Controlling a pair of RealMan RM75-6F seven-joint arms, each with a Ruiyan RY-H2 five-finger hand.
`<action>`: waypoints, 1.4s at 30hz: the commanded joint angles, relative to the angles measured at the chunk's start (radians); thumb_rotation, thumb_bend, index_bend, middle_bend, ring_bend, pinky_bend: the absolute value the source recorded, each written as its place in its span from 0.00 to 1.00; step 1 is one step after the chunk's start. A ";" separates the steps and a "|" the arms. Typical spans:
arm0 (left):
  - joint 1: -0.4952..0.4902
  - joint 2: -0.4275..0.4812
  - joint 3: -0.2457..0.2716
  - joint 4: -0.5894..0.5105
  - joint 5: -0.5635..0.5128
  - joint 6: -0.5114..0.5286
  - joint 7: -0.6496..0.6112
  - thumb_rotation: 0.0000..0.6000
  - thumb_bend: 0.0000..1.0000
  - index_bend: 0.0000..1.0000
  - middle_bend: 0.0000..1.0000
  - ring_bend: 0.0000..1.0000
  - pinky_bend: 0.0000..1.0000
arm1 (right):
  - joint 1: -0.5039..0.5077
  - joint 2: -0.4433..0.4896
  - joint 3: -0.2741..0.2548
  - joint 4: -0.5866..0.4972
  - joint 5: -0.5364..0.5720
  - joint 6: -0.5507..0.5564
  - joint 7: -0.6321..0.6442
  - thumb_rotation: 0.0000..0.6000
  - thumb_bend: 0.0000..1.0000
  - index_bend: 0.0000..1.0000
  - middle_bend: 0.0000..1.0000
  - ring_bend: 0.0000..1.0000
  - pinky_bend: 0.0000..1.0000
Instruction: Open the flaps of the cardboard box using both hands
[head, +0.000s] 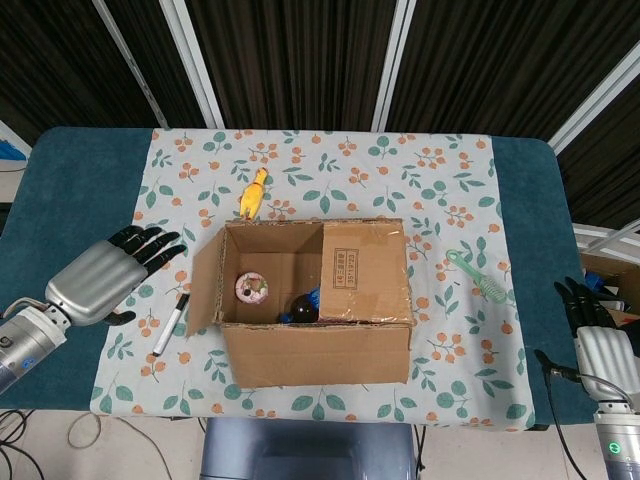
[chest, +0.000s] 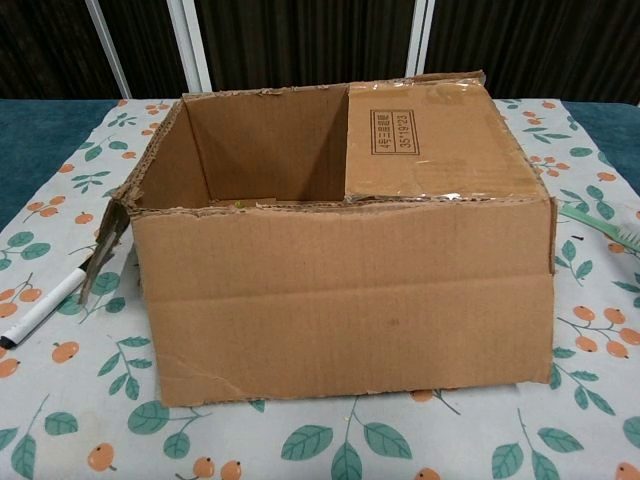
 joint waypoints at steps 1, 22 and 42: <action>0.219 -0.192 0.018 0.044 -0.017 0.335 0.064 1.00 0.11 0.00 0.00 0.00 0.10 | 0.002 0.005 0.008 -0.010 0.007 0.001 -0.002 1.00 0.20 0.00 0.00 0.00 0.19; 0.495 -0.551 0.001 0.236 -0.013 0.726 0.007 1.00 0.10 0.00 0.00 0.00 0.11 | 0.223 0.188 0.295 -0.347 0.364 -0.211 -0.037 1.00 0.19 0.00 0.00 0.00 0.19; 0.509 -0.529 -0.057 0.238 -0.025 0.707 -0.035 1.00 0.10 0.00 0.00 0.00 0.11 | 0.617 0.173 0.474 -0.462 0.900 -0.428 -0.155 1.00 0.25 0.00 0.00 0.00 0.19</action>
